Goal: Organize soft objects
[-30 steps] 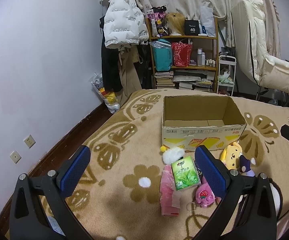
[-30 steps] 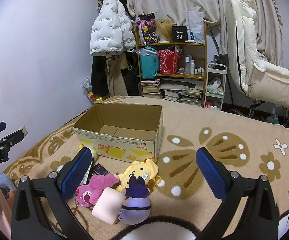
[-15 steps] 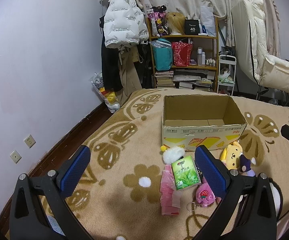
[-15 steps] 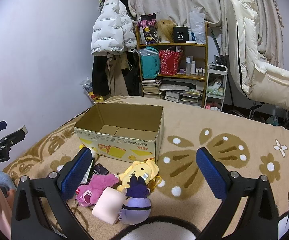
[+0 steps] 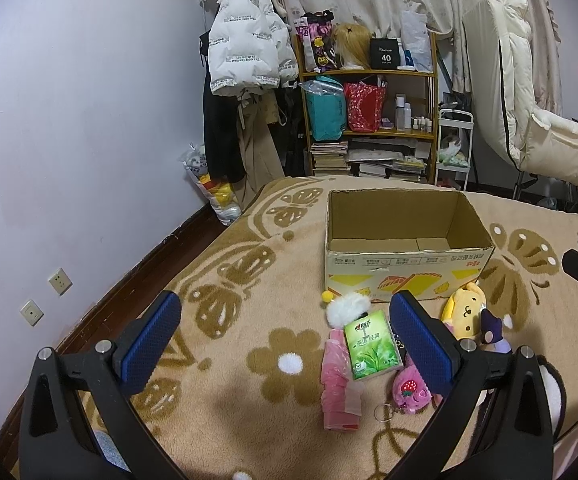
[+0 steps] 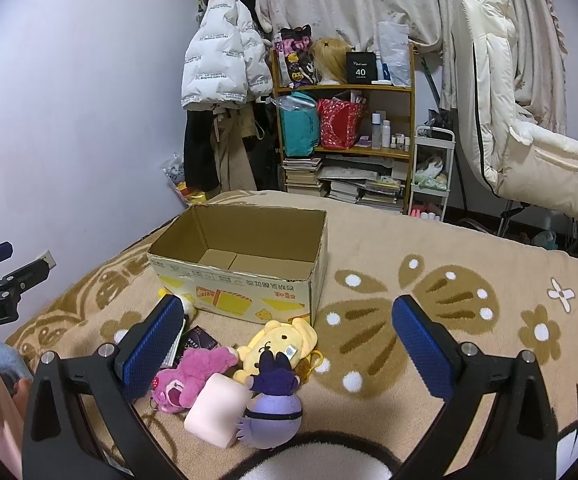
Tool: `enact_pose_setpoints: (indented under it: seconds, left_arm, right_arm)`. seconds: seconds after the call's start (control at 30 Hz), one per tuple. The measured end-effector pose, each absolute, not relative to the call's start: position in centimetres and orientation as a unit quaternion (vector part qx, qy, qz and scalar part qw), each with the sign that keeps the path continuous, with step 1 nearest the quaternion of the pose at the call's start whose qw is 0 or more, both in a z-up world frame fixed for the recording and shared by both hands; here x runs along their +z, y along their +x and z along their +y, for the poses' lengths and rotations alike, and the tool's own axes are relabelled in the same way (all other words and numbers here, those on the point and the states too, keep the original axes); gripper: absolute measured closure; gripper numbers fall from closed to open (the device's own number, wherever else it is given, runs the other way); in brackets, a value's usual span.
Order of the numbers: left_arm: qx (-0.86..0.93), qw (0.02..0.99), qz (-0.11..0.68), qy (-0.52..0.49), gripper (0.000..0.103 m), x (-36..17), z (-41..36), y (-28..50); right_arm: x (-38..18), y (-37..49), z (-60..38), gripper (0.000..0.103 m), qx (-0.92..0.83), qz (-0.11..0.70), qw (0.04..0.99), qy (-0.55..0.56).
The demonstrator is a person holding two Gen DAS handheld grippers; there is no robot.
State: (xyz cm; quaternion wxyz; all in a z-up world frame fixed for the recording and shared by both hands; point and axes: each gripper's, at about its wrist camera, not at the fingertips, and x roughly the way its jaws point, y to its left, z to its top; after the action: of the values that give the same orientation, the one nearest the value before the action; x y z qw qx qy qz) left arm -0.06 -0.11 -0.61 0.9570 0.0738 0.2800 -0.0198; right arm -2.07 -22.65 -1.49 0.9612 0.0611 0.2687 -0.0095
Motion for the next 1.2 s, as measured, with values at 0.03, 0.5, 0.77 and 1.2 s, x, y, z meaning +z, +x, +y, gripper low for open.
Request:
enact_pose_setpoints:
  seconds: [0.03, 0.5, 0.77, 1.2]
  left_arm:
    - [-0.02, 0.957, 0.281, 0.074, 0.0, -0.6, -0.1, -0.1]
    - [-0.02, 0.957, 0.28, 0.074, 0.0, -0.7, -0.1, -0.1]
    - [-0.02, 0.956, 0.283, 0.074, 0.0, -0.8, -0.1, -0.1]
    - [-0.029, 0.934, 0.344, 0.088, 0.0, -2.1, -0.8, 1.6]
  right_arm:
    - [-1.5, -2.1, -22.6, 0.0, -0.009, 0.268, 0.961, 0.061]
    - [-1.6, -2.0, -22.6, 0.0, -0.009, 0.269, 0.961, 0.061]
    - [-1.6, -2.0, -22.7, 0.0, -0.009, 0.265, 0.962, 0.061]
    - [-2.3, -1.7, -22.1, 0.0, -0.013, 0.285, 0.957, 0.059]
